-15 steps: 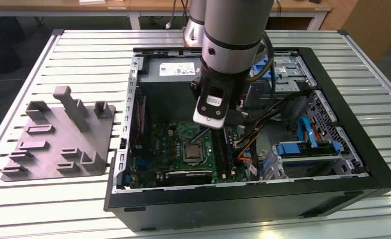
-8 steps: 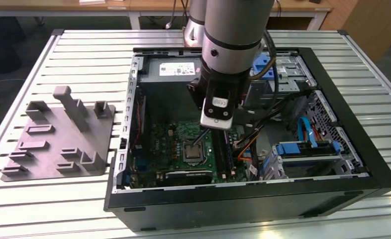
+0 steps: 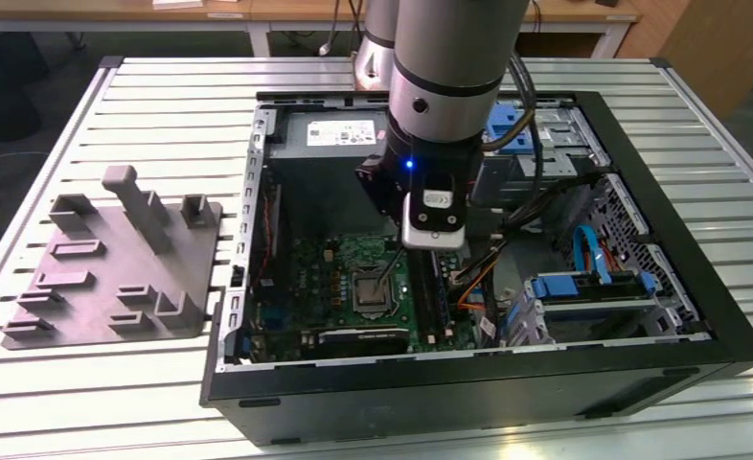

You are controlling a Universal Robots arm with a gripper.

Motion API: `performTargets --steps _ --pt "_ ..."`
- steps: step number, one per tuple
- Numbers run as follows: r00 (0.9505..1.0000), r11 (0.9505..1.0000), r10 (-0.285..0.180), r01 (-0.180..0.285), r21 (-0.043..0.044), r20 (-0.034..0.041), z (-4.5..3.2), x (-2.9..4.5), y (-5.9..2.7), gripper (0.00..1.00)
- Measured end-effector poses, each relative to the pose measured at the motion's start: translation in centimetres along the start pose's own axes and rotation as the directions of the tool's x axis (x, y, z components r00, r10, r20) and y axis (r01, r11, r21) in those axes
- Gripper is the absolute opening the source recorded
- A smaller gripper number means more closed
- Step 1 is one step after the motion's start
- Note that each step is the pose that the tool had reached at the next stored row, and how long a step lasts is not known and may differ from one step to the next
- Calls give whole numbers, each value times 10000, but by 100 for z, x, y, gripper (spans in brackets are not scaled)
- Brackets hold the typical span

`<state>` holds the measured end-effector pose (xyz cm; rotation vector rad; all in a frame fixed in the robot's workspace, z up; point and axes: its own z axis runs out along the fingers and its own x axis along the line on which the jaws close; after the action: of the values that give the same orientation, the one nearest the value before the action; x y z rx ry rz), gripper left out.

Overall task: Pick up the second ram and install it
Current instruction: 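Insert the second ram into the second slot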

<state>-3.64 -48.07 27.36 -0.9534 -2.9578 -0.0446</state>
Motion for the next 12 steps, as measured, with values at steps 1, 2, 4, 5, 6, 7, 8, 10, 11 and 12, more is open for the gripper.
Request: performTargets --steps 1,2,4,5,6,7,8,10,11,12 --pt "9998 9998 -179 179 7 -3 1 0 0 14" --pt "9994 9994 -358 358 15 -7 1 0 0 14" --pt "9974 9974 -717 717 29 -13 3 0 0 14" --pt "9960 9960 -898 898 36 -17 4 0 0 14" --pt "9940 9940 -1091 1091 44 -21 5 0 0 14" --pt "9919 9919 -1270 1270 50 -25 6 0 0 14" --pt "9895 9894 -1448 1448 57 -29 7 0 0 14" --pt "9836 9836 -1804 1804 71 -37 9 0 0 14" --pt "9802 9802 -1978 1978 77 -42 10 0 0 14" --pt "9763 9762 -2165 2166 84 -47 11 0 0 14"
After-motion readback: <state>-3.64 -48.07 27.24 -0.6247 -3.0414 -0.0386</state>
